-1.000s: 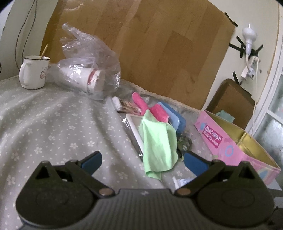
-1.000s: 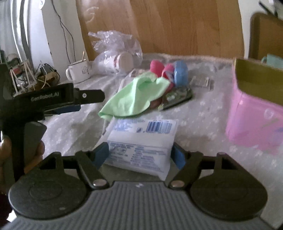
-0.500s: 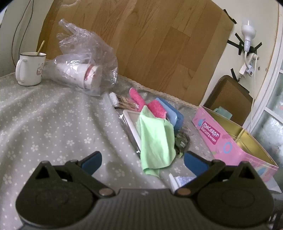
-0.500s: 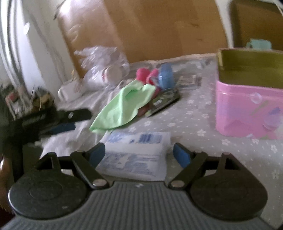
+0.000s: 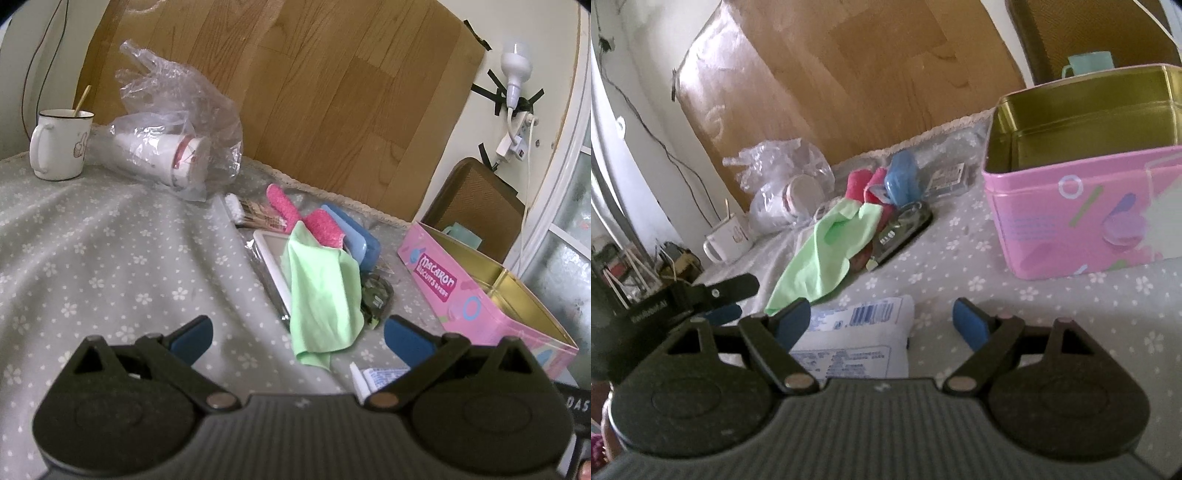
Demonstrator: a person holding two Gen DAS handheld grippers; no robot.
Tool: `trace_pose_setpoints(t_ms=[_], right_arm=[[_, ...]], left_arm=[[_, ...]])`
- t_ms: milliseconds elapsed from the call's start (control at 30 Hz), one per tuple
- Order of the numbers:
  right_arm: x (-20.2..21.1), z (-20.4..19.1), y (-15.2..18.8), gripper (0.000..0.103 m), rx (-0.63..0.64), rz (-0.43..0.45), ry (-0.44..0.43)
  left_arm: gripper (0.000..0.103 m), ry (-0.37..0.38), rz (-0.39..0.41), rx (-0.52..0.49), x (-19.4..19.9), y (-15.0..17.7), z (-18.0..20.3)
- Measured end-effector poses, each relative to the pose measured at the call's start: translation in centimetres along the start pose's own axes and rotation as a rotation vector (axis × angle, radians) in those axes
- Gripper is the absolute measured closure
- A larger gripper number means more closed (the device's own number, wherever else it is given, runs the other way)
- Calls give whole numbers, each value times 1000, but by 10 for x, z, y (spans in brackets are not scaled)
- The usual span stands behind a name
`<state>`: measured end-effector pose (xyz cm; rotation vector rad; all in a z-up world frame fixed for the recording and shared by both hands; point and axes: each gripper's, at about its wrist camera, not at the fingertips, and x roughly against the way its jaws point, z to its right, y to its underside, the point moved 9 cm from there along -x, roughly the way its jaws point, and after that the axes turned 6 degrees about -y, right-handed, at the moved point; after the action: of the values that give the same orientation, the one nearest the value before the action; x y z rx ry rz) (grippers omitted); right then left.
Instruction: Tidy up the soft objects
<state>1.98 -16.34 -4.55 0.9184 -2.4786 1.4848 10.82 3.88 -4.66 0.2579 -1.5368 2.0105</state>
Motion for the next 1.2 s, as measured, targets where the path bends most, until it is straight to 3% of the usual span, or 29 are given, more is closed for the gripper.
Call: trace_pose_setpoints(t_ms=[167, 500, 800, 1033, 1067, 1100, 1133, 1167, 1200], right_arm=[[9, -5, -2, 16, 3, 19, -32], [31, -16, 4, 17, 182, 1, -6], [20, -19, 17, 17, 342, -120, 5], [-1, -25, 22, 17, 380, -199, -24], [-5, -25, 26, 17, 390, -222, -28], [-9, -28, 28, 21, 423, -219, -30], [-11, -32, 30, 38, 449, -226, -42], [-12, -37, 31, 47, 474, -227, -42], [-13, -40, 31, 48, 488, -225, -29]], left_arm=[[1, 14, 0, -3, 1, 0, 1], [1, 128, -34, 28, 14, 3, 6], [3, 228, -126, 20, 25, 15, 37], [12, 207, -240, -14, 1, 39, 56], [15, 201, -223, -24, 2, 39, 57], [17, 198, -221, -39, 1, 41, 61], [26, 193, -217, -55, 1, 42, 64], [26, 203, -223, -63, 2, 42, 69], [26, 188, -216, -67, 3, 41, 71]])
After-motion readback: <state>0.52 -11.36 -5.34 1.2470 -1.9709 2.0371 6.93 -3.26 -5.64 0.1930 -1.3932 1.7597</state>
